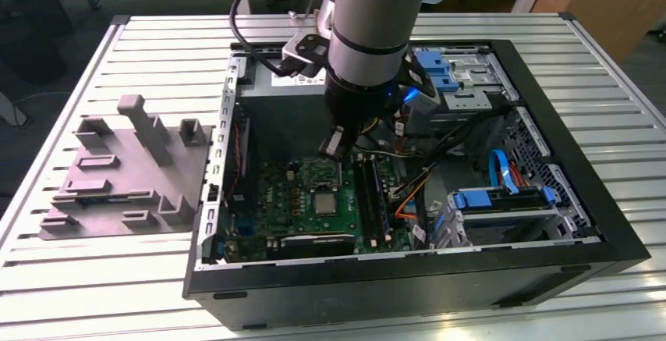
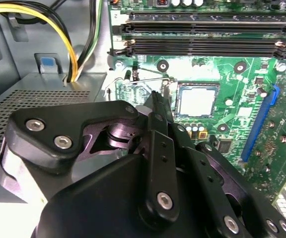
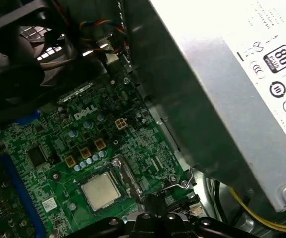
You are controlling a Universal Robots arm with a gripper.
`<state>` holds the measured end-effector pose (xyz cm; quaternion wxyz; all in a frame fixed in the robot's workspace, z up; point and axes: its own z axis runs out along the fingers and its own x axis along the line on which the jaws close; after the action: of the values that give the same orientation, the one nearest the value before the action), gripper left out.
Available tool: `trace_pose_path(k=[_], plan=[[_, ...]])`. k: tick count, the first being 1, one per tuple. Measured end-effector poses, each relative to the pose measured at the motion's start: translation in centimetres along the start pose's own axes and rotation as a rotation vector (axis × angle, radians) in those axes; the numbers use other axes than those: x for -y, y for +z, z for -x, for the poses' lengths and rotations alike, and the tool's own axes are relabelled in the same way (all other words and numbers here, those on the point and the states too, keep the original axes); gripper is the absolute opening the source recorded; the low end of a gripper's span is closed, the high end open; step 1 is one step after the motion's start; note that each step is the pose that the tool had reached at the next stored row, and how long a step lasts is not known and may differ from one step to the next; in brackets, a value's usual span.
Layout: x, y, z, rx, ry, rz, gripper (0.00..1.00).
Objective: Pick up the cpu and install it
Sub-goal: 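Close the cpu cover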
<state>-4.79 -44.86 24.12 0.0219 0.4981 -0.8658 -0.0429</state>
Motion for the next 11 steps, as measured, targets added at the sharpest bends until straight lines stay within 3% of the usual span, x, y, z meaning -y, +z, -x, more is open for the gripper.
trace_pose_path(k=[11], plan=[[0.69,-0.03,-1.23,-0.0022,-0.007,-0.0008,0.11]])
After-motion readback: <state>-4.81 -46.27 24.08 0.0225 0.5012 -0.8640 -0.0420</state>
